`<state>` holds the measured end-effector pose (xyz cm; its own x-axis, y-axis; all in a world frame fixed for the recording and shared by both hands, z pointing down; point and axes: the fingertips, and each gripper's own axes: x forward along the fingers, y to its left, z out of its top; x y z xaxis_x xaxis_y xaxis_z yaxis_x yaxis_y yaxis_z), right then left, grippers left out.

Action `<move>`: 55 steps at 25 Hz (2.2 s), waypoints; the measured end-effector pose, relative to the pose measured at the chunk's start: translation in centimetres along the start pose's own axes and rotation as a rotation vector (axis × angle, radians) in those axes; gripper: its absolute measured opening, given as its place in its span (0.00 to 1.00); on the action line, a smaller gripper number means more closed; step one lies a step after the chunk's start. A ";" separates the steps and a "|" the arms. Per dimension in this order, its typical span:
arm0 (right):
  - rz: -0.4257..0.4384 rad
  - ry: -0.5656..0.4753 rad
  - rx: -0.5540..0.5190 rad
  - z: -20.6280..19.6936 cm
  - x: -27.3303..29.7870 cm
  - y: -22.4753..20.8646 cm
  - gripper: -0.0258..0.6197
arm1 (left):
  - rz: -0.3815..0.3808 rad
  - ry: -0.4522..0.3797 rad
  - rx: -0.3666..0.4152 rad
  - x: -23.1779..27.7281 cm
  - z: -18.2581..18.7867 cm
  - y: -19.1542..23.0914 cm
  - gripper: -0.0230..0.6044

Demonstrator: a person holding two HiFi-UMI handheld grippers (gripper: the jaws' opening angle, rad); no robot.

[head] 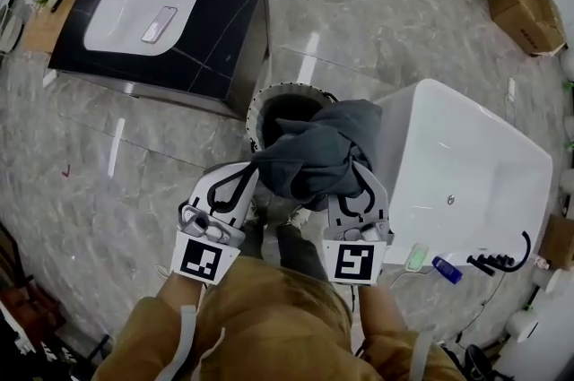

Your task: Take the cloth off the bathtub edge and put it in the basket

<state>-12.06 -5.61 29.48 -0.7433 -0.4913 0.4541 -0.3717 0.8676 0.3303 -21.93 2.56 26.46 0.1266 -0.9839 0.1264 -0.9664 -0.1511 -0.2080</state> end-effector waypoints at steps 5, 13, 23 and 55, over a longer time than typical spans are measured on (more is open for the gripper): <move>0.022 0.000 0.015 -3.6 4.9 1.1 0.22 | 0.021 0.034 -0.055 1.3 -5.3 -0.2 0.05; 0.032 0.034 0.036 -12.0 12.8 3.2 0.22 | 0.041 0.074 -0.106 3.6 -15.1 -0.9 0.05; 0.053 0.096 0.020 -22.3 20.2 6.6 0.22 | 0.040 0.099 -0.126 5.5 -24.5 -2.3 0.05; 0.148 0.245 0.028 -44.7 34.2 14.4 0.24 | -0.016 0.069 -0.080 11.5 -41.9 -5.2 0.05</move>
<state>-17.94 -13.38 86.78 -0.6349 -0.3604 0.6834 -0.2870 0.9312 0.2246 -24.80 -3.99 69.65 0.1293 -0.9720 0.1963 -0.9795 -0.1561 -0.1275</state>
